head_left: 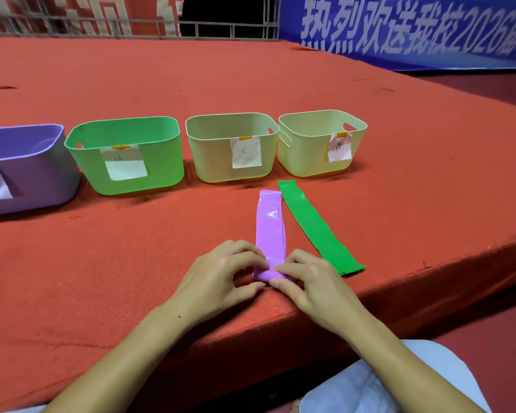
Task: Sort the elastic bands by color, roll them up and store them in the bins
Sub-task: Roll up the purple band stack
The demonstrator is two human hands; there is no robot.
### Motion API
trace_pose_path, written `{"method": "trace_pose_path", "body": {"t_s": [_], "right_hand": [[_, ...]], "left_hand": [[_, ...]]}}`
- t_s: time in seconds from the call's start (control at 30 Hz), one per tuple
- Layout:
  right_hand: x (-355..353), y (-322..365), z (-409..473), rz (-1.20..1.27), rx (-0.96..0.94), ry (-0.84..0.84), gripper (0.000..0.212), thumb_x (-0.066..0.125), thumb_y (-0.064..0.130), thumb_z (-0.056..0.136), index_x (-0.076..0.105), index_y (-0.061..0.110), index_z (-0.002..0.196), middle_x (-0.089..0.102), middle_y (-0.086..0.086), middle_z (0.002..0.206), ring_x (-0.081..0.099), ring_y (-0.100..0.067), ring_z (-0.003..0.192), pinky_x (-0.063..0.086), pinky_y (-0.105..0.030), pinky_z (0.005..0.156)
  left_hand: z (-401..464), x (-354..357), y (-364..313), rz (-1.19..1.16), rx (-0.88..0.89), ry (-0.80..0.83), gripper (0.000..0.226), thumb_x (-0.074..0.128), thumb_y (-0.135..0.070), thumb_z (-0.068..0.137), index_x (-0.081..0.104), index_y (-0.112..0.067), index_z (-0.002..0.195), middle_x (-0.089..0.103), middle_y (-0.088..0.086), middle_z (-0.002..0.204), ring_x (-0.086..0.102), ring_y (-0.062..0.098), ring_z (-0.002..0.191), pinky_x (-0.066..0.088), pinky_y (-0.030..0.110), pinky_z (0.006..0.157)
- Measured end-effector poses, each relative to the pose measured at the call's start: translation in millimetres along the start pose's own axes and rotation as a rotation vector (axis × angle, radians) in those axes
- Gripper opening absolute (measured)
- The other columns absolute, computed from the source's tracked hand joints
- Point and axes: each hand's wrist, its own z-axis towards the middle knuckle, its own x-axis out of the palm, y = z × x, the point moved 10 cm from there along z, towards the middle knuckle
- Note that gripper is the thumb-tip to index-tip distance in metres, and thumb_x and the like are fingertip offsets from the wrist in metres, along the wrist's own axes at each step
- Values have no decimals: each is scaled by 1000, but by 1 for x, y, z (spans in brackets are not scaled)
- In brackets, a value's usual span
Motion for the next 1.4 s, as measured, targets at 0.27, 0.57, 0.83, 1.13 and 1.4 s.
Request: {"method": "trace_pose_path", "body": {"t_s": [0.27, 0.57, 0.83, 1.13, 1.4], "right_hand": [[-1, -8, 1, 43, 52, -32, 37, 62, 61, 96, 80, 31, 108, 55, 15, 90, 57, -8, 77, 52, -41, 69], [-9, -2, -3, -6, 27, -26, 32, 69, 58, 92, 59, 38, 114, 59, 19, 100, 63, -3, 86, 54, -32, 77], [-3, 1, -2, -101, -3, 11, 31, 64, 56, 96, 65, 36, 120, 52, 16, 105, 60, -7, 86, 53, -36, 75], [4, 1, 3, -245, 26, 51, 31, 54, 50, 104, 62, 29, 124, 50, 9, 111, 58, -18, 95, 50, -38, 75], [7, -4, 4, -288, 82, 45, 33, 47, 49, 106, 63, 23, 117, 51, 4, 109, 59, -25, 93, 48, -41, 73]], "left_hand": [[3, 10, 3, -18, -1, 64, 24, 62, -49, 102, 66, -34, 120, 70, -18, 112, 67, 10, 102, 56, 44, 84], [3, 12, 14, -140, -152, 69, 27, 62, -48, 98, 69, -34, 120, 76, -19, 113, 71, 6, 104, 56, 44, 90], [1, 14, 16, 48, -226, 106, 23, 55, -52, 105, 64, -43, 124, 60, -21, 109, 60, 8, 103, 54, 44, 85], [1, 9, 10, 90, -185, 40, 33, 46, -58, 106, 61, -41, 130, 53, -20, 117, 64, 9, 98, 56, 44, 76], [0, 0, -3, 244, -55, -2, 37, 67, -55, 94, 59, -39, 126, 55, -19, 125, 63, 7, 95, 51, 33, 58]]}}
